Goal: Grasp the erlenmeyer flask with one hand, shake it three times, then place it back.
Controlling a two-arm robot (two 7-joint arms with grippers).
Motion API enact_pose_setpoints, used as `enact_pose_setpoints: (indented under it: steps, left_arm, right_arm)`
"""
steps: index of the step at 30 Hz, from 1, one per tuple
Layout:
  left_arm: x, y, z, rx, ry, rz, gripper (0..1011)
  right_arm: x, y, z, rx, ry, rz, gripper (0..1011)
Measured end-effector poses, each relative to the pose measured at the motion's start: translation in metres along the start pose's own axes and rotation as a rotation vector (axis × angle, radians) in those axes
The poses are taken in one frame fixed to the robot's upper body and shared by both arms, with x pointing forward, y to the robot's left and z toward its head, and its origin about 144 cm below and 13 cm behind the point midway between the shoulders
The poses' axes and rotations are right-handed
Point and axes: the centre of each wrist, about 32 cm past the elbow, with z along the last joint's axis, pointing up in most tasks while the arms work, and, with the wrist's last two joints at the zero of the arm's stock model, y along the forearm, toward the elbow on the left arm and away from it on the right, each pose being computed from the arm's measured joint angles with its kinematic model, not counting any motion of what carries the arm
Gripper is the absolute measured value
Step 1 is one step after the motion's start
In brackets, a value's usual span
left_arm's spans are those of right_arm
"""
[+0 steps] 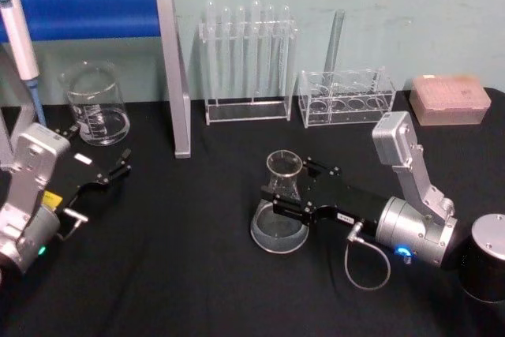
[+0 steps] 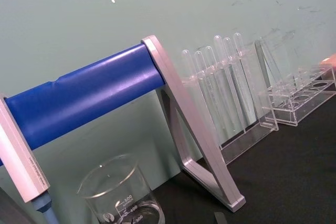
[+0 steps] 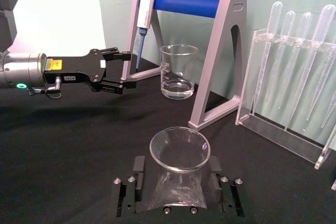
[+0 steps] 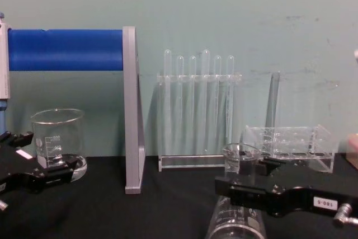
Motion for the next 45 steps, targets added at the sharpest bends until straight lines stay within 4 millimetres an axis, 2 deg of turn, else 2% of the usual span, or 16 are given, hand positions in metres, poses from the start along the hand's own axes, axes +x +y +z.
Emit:
enact_pose_setpoints:
  steps: [5,6,7,11,30,38,45]
  left_arm:
    - [0.0,0.0,0.0,0.0,0.0,0.0,1001]
    - [0.0,0.0,0.0,0.0,0.0,0.0,1001]
    - [0.0,0.0,0.0,0.0,0.0,0.0,1001]
    - [0.0,0.0,0.0,0.0,0.0,0.0,1001]
    - [0.0,0.0,0.0,0.0,0.0,0.0,1001]
    - [0.0,0.0,0.0,0.0,0.0,0.0,1001]
    - [0.0,0.0,0.0,0.0,0.0,0.0,1001]
  right_arm:
    - [0.0,0.0,0.0,0.001,0.0,0.0,868]
    - [0.0,0.0,0.0,0.001,-0.001,0.0,868]
    - [0.0,0.0,0.0,0.001,-0.001,0.0,918]
    - [0.0,0.0,0.0,0.001,-0.001,0.0,1003]
    - [-0.002,-0.005,0.005,0.003,-0.032,-0.002,1002]
    - [-0.002,-0.019,0.012,0.004,-0.046,-0.002,1002]
    - [-0.002,-0.042,0.018,-0.016,-0.037,0.007,1003]
